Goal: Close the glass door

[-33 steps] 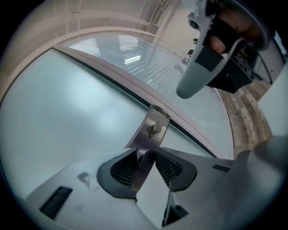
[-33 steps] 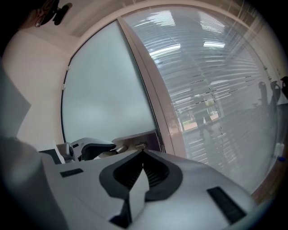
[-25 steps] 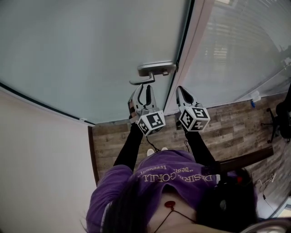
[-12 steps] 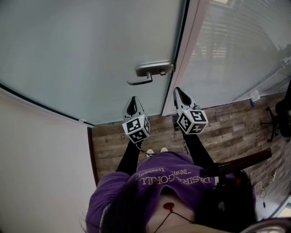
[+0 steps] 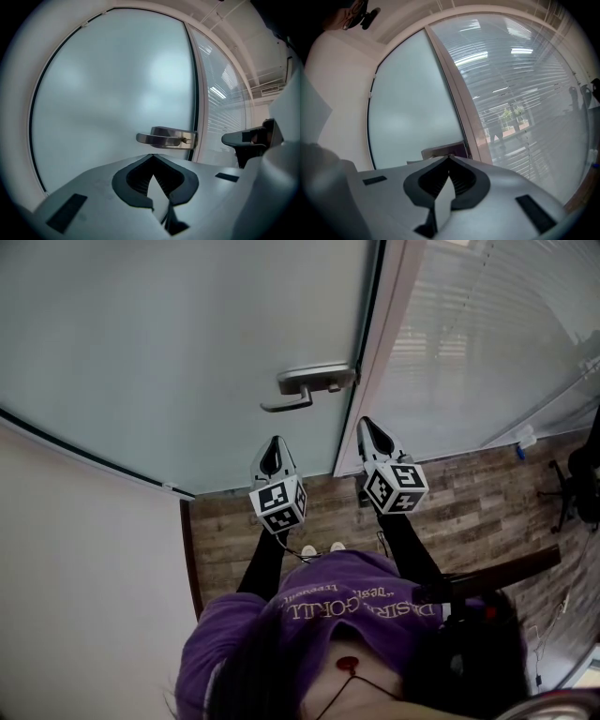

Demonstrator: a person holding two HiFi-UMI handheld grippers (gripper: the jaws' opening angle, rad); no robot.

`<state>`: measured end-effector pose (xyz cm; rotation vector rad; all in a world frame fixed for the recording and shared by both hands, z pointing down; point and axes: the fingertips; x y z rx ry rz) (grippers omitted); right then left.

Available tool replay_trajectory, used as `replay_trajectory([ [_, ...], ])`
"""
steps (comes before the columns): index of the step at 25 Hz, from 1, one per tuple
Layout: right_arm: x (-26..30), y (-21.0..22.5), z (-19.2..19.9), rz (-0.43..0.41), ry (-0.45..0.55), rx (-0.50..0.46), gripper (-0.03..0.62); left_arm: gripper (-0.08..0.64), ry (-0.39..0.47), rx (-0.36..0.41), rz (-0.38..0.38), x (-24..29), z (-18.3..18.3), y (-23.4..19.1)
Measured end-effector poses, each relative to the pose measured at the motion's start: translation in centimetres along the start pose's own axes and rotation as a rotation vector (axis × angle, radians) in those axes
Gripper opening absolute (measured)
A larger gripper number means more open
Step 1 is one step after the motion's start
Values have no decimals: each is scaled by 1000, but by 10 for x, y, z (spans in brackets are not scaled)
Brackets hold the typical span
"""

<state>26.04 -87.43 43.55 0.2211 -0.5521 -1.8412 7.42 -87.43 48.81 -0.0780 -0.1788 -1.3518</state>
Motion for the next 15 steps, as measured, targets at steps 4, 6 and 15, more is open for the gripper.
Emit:
replay_trajectory([
  [4, -1, 2, -3, 2, 2, 1, -2, 2, 1, 6, -6, 1, -3, 0],
  [6, 1, 2, -4, 3, 1, 1, -2, 2, -3, 2, -7, 1, -2, -1],
  [15, 3, 2, -4, 6, -7, -2, -2, 2, -19, 1, -1, 2, 1, 2],
])
Point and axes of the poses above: the fingertips, and each gripper's own axes: x forward along the fingers, y to its right, z out of its underside, and after that the axes turned 14 degrees about x, right-handed
